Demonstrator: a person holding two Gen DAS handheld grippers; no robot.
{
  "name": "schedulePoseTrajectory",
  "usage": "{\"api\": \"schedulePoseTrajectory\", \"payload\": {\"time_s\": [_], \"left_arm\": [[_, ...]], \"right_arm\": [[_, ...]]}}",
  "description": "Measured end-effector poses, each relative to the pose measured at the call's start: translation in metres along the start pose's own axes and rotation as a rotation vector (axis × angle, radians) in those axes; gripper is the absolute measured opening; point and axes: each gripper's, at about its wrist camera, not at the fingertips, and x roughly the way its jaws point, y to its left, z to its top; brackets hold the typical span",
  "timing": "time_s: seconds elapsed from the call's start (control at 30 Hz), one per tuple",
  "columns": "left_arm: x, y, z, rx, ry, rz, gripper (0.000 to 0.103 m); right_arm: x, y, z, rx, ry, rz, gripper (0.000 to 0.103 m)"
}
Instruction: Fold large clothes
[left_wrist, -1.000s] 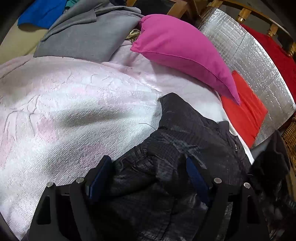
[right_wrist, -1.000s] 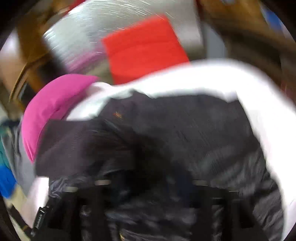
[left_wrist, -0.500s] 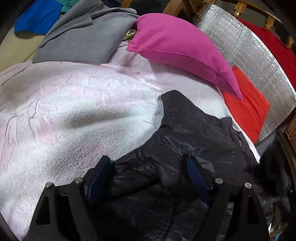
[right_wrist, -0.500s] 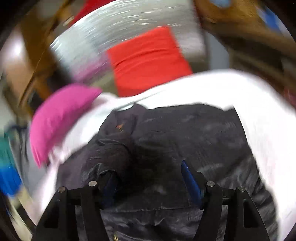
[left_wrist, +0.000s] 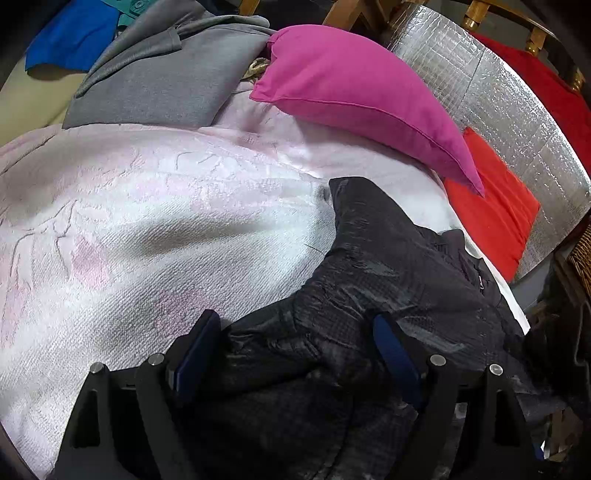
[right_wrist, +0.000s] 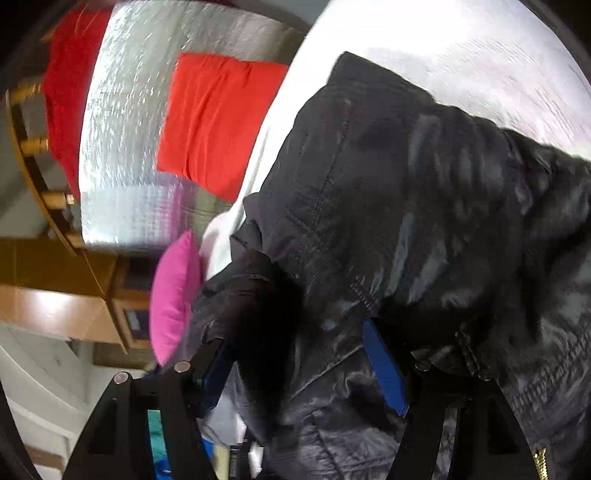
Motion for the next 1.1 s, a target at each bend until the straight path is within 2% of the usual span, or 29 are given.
{"api": "schedulePoseTrajectory", "payload": {"time_s": [0.07, 0.1, 0.13, 0.23, 0.27, 0.33, 0.37, 0.4, 0.47, 0.57, 0.63, 0.7, 0.8, 0.87, 0.9, 0.93, 1.1], "left_arm": [[0.000, 0.000, 0.000, 0.000, 0.001, 0.001, 0.085], [0.000, 0.000, 0.000, 0.001, 0.002, 0.002, 0.085], [0.000, 0.000, 0.000, 0.002, 0.003, 0.004, 0.085], [0.001, -0.001, 0.000, 0.006, 0.003, 0.009, 0.085], [0.000, 0.000, 0.000, 0.006, 0.002, 0.008, 0.085], [0.001, -0.001, 0.000, 0.008, 0.002, 0.010, 0.085], [0.001, -0.001, 0.000, 0.010, 0.002, 0.011, 0.085], [0.001, -0.001, 0.000, 0.011, 0.002, 0.012, 0.085], [0.001, -0.001, 0.000, 0.011, 0.002, 0.012, 0.085], [0.002, -0.001, -0.001, 0.016, 0.002, 0.016, 0.085], [0.002, -0.001, 0.000, 0.017, 0.003, 0.017, 0.086], [0.001, -0.001, 0.000, 0.016, 0.002, 0.014, 0.086], [0.001, 0.000, 0.000, 0.016, 0.003, 0.013, 0.086], [0.001, 0.000, 0.000, 0.017, 0.004, 0.012, 0.086], [0.001, 0.000, 0.000, 0.016, 0.004, 0.011, 0.086], [0.001, 0.000, 0.000, 0.015, 0.004, 0.008, 0.086], [0.001, -0.001, 0.001, 0.019, 0.005, 0.012, 0.087]], "right_arm": [[-0.005, -0.007, -0.005, 0.038, 0.023, 0.012, 0.072], [-0.006, -0.005, -0.007, 0.017, 0.029, -0.033, 0.073], [-0.008, 0.009, -0.011, -0.107, 0.029, -0.148, 0.079], [-0.001, 0.056, -0.030, -0.578, 0.050, -0.464, 0.080], [0.001, 0.066, -0.037, -0.685, 0.056, -0.548, 0.080], [0.002, 0.079, -0.048, -0.824, 0.076, -0.644, 0.080], [-0.002, 0.092, -0.060, -0.960, 0.025, -0.724, 0.080], [-0.007, 0.100, -0.070, -1.042, -0.015, -0.753, 0.080], [-0.019, 0.113, -0.091, -1.182, -0.054, -0.745, 0.080], [-0.027, 0.134, -0.137, -1.364, -0.111, -0.651, 0.080], [-0.009, 0.152, -0.160, -1.389, -0.079, -0.566, 0.080], [0.009, 0.158, -0.179, -1.399, -0.040, -0.527, 0.080], [0.061, 0.156, -0.191, -1.399, 0.016, -0.558, 0.079], [0.096, 0.145, -0.191, -1.377, 0.091, -0.614, 0.064], [0.101, 0.140, -0.189, -1.369, 0.093, -0.640, 0.030], [0.100, 0.136, -0.182, -1.329, 0.101, -0.624, 0.011], [0.061, 0.156, -0.143, -1.199, -0.004, -0.523, 0.008]]}}
